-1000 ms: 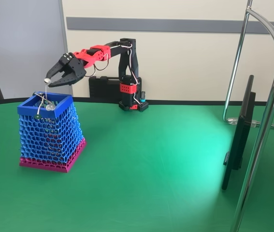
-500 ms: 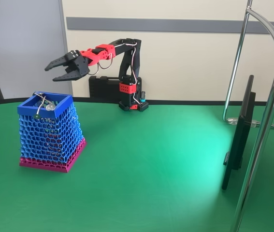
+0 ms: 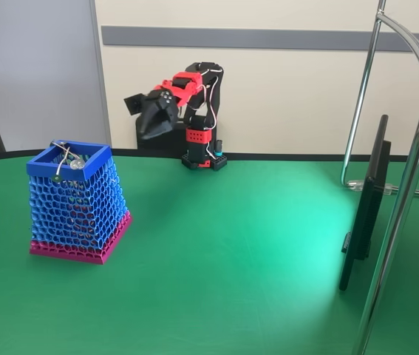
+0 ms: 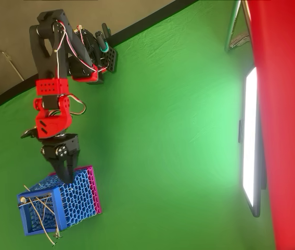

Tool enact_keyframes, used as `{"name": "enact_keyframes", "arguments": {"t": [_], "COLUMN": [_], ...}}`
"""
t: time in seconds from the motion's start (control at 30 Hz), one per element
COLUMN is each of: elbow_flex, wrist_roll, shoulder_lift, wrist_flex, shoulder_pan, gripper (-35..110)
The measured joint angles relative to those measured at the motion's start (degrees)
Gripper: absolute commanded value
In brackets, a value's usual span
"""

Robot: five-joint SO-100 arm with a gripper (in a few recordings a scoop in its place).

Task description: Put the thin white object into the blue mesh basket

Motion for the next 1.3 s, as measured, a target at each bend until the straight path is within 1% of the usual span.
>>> {"name": "enact_keyframes", "arguments": {"t": [0.1,0.27,0.33,0.37,0.43,0.7,0.93,1.3], "elbow_flex": [3.96,12.48,14.85,17.14,20.39,37.09,39.11,39.11], "wrist_roll": [-3.43,-8.96,-10.55,-11.78,-13.01,-15.29,-14.85,-14.68], "shoulder_lift": [5.19,17.40,21.09,24.52,29.27,49.57,56.95,57.83], "wrist_flex": [1.85,11.16,13.10,16.61,19.95,25.58,32.61,40.08], "shoulder_pan": [-3.16,-7.29,-8.35,-9.40,-10.81,-14.33,-15.03,-16.70], "gripper": [0,0,0,0,0,0,0,1]}}
